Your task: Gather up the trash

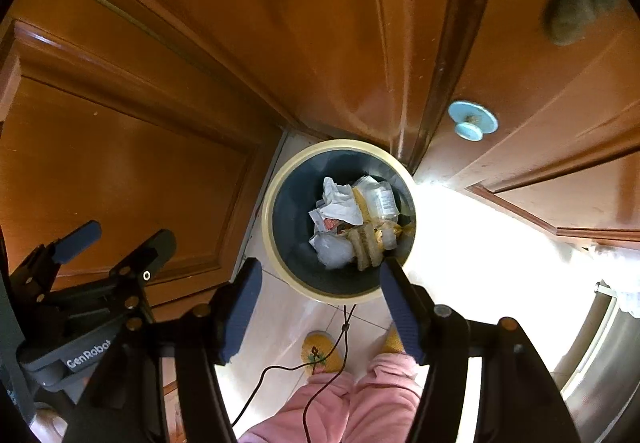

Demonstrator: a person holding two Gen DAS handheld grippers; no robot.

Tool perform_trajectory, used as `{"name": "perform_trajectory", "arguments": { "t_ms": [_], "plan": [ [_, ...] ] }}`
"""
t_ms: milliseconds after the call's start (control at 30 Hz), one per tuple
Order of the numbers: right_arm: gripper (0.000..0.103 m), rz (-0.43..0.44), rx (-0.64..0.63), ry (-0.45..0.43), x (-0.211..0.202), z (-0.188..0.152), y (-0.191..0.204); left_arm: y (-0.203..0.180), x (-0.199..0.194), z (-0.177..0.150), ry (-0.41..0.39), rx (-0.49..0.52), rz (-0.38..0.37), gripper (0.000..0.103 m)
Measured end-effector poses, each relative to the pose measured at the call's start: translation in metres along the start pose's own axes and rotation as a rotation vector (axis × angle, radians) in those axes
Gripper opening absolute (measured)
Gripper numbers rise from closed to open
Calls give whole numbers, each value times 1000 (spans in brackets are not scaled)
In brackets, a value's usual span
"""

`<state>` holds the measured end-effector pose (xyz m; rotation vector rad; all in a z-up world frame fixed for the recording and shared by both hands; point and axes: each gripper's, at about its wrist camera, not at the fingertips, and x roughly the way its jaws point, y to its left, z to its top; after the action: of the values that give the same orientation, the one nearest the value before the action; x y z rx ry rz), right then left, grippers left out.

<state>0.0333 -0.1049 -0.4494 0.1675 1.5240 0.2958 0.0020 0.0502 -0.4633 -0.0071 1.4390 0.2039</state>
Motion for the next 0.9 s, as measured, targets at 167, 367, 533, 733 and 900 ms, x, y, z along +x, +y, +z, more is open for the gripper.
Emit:
{"name": "perform_trajectory", "arguments": {
  "t_ms": [167,367,533,733,900],
  "plan": [
    [62,3,38,-15,-16,-3,-4,0,-24,1,3,9,-20,100],
    [62,19,90,-55,-63,-9,0,0,-71,4,-18,34,-39,100],
    [62,21,105,-111,-120,-15,7,0,-135,8,-69,59,-57,100],
    [62,11,94,-197,-203,-21,23,-3,-218,14,-144,82,-62,100],
    [62,1,67,-276,-273,-26,35,-3,-293,19,-225,86,-72,100]
  ]
}}
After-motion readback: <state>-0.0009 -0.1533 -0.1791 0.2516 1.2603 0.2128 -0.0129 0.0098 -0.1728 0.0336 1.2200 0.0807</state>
